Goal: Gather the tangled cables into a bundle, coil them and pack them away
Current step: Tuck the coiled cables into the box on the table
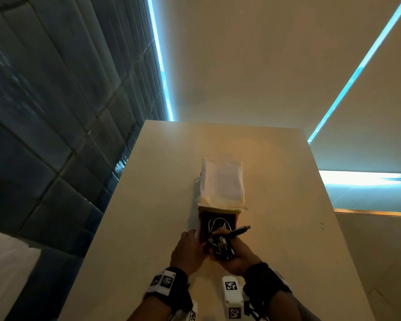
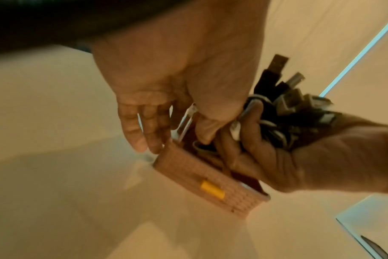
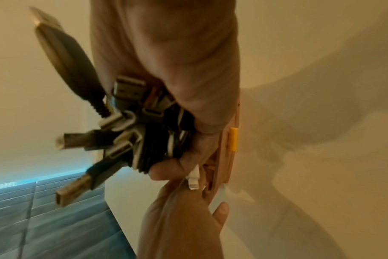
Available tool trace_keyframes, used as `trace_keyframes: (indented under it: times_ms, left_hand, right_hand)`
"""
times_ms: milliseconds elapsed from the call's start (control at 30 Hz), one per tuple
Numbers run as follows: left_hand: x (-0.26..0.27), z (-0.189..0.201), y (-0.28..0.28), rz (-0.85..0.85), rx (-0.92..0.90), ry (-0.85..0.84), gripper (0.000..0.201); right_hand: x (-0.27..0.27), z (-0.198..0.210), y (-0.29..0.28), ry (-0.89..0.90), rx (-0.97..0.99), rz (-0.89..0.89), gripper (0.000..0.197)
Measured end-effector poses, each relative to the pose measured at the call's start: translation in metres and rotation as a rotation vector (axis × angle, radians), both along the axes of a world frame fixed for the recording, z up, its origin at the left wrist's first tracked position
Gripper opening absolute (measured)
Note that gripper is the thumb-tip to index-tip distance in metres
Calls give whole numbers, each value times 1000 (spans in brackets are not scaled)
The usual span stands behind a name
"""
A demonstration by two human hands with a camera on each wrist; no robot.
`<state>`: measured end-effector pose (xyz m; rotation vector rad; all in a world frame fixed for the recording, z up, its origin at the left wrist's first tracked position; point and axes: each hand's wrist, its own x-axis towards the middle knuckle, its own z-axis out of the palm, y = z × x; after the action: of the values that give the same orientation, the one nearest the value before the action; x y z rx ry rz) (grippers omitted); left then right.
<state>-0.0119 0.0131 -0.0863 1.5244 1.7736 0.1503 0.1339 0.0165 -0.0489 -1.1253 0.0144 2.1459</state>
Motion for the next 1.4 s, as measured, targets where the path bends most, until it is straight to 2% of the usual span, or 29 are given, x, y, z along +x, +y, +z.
trace_keyframes:
  times_ms: [67, 200, 300, 467, 500, 567, 633, 700, 767, 833, 867, 900, 933, 1000, 1067, 1133, 1200, 1333, 1400]
  left_hand:
    - [4, -4, 3, -18, 38, -3, 46]
    - [3, -1, 9, -35, 101, 10, 40]
    - [-1, -5, 11, -58, 110, -27, 46]
    - [-3, -11, 12, -85, 128, 22, 60]
    - [-4, -11, 12, -91, 140, 15, 58]
    - [-4, -10, 13, -108, 141, 11, 39]
    - [-5, -11, 14, -85, 156, -13, 28]
    - [-5, -13, 12, -37, 161, -58, 26]
    - [-8, -9, 10, 50, 163, -164, 26]
    - [-8, -10, 9, 103, 200, -244, 24]
    - [-8, -11, 8, 106, 227, -243, 19]
    - [-7, -12, 8, 107, 258, -231, 11]
    - [-6, -10, 6, 111, 278, -211, 7]
    - [-5, -9, 3, 125, 334, -186, 17]
    - [-7, -8, 1, 90, 383, -143, 23]
    - [-9, -11, -1, 2, 409, -113, 27]
    - [-11, -12, -1, -80, 402, -115, 29]
    - [-14, -12, 4, -118, 380, -126, 18]
    - [-11, -12, 8, -114, 367, -104, 13]
  right_hand:
    - [-1, -1, 12, -51, 11, -8, 32]
    - [-6, -13, 26, -195, 32, 43, 17]
    - [-9, -23, 27, -376, 117, 87, 18]
    - [-13, -36, 40, -699, 197, 12, 26]
    - [-15, -37, 42, -746, 220, 19, 22]
    - [-20, -37, 44, -860, 245, 66, 19]
    - [-22, -36, 44, -964, 274, 111, 25]
    - [-25, -34, 43, -1018, 355, 166, 30]
    - [-24, -44, 46, -1064, 417, 280, 59]
    - [-13, -91, 53, -1134, 419, 424, 101]
    - [-9, -93, 54, -1143, 427, 490, 110]
    - [-5, -75, 53, -1109, 442, 543, 104]
    - [-2, -49, 51, -1088, 458, 553, 85]
    - [10, -14, 48, -1051, 497, 656, 48]
    - [30, -2, 46, -1167, 552, 772, 32]
    - [44, -6, 42, -1348, 615, 821, 25]
    - [49, -22, 35, -1430, 635, 836, 26]
    - [45, -45, 18, -1468, 683, 849, 18]
    - [42, -48, 14, -1480, 682, 846, 23]
